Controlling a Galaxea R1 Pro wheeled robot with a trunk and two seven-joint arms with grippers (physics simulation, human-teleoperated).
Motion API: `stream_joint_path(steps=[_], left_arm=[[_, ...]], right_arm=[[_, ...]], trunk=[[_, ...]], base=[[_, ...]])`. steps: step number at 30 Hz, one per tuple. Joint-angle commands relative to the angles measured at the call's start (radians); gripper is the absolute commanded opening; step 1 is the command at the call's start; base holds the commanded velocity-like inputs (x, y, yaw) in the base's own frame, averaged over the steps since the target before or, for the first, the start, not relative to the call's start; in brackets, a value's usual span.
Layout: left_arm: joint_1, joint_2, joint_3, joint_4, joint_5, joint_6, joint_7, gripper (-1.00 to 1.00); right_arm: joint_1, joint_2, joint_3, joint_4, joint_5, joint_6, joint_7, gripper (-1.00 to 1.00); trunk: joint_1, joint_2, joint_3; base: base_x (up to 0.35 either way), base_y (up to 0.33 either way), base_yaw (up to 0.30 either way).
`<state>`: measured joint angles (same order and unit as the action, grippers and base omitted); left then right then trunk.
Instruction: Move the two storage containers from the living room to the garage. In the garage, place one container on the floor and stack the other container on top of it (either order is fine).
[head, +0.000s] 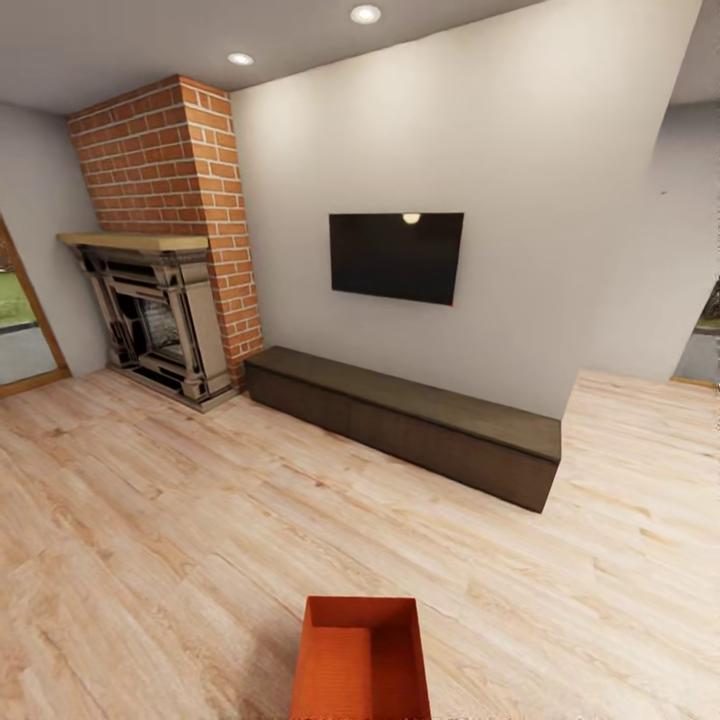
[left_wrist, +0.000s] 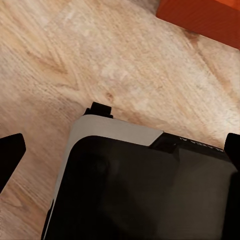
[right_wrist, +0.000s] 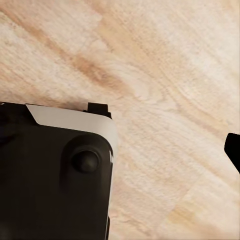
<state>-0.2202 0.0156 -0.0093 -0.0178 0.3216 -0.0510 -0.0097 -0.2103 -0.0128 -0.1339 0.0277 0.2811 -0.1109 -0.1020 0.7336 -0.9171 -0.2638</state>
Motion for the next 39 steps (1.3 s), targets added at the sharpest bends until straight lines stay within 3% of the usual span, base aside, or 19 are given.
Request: stream_joint_path(steps=[1,39], left_arm=[[-0.001,0.000,-0.001,0.001,0.005,-0.003,-0.001,1.00],[-0.001,0.000,-0.001,0.001,0.005,-0.003,-0.001,1.00]], right_arm=[[-0.001,0.000,-0.009,0.003,0.010,-0.005,-0.004,1.00],[-0.001,0.000,-0.006,0.003,0.015,0.000,-0.004,1.00]], trunk=[[0.000,-0.001,-0.003],[0.000,-0.001,-0.063]], base=[[0.000,0.000,-0.097],[0.000,0.000,-0.018]])
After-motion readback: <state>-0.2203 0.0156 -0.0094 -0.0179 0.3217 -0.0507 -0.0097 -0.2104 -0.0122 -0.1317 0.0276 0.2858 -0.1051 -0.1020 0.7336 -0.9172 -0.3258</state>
